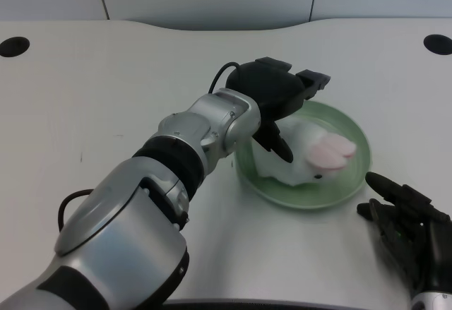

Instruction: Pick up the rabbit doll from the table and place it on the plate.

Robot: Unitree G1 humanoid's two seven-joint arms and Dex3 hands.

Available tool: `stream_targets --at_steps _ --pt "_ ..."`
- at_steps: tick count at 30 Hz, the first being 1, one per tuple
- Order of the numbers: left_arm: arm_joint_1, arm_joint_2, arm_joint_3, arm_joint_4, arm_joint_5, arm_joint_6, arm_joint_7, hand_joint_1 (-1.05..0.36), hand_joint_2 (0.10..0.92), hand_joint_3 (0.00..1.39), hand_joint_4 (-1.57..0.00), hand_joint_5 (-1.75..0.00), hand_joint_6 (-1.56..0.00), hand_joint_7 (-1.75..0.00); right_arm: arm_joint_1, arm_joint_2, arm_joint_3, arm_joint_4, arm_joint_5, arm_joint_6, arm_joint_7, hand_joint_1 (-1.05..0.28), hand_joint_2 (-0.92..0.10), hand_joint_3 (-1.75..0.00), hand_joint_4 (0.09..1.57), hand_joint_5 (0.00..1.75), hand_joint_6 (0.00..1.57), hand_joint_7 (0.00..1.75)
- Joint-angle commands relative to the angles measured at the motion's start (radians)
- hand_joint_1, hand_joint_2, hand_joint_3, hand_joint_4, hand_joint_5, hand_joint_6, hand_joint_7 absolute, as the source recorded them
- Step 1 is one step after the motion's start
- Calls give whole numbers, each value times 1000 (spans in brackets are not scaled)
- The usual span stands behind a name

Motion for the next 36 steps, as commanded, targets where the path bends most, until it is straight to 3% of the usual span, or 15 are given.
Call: stream_targets --at_steps 1,5,9,11,14,17,19,21,26,28,31,36 --pt "-3 17 16 4 -15 -4 3 -805 920 32 1 1 1 1 -9 -17 -20 15 26 1 11 -337 -921 -286 653 806 928 16" --pt "2 51 59 -1 -54 -31 -17 -774 921 34 1 1 1 1 -20 -16 -30 12 37 22 21 -335 -921 -289 650 805 928 15" --pt "29 99 109 -11 -104 -85 -38 -753 916 24 1 1 -1 0 -23 -25 -23 15 6 20 -13 -326 -921 -295 673 828 926 14" --pt "48 123 156 -19 -156 -120 -67 -759 908 15 -24 -14 -28 -16 -27 -27 -25 24 1 10 -22 -329 -921 -291 678 833 932 17" --pt "81 160 225 -31 -233 -161 -117 -756 891 3 -67 -49 -59 -42 -28 -29 -20 17 -4 26 -31 -330 -921 -293 671 828 926 14" --pt "113 197 266 -47 -274 -199 -135 -761 885 1 -11 -304 -32 -164 -28 -28 -19 12 0 28 -28 -330 -921 -293 667 828 926 14" --pt "138 224 295 -59 -302 -225 -148 -766 887 3 -1 -377 -29 -215 -29 -29 -19 12 2 30 -26 -337 -921 -292 660 827 925 13" --pt "165 247 333 -70 -343 -250 -170 -750 873 1 0 -465 -54 -276 -30 -33 -16 11 -5 30 -33 -323 -921 -295 658 830 924 12" --pt "249 333 421 -113 -438 -311 -244 -703 884 6 1 -625 -85 -312 -33 -27 -17 10 2 36 -40 -293 -921 -284 675 837 929 14" --pt "303 368 459 -151 -480 -334 -264 -690 899 6 1 -736 -130 -305 -32 -28 -13 8 -1 36 -39 -294 -921 -294 667 833 926 12" --pt "391 407 507 -220 -538 -364 -290 -632 919 38 -40 -895 -227 -267 -28 -24 -14 1 13 33 -14 -302 -921 -305 648 832 929 13" --pt "568 447 583 -390 -640 -359 -329 -543 921 156 -101 -1013 -307 -229 -20 -33 -6 -15 9 39 10 -334 -921 -309 649 851 911 3"
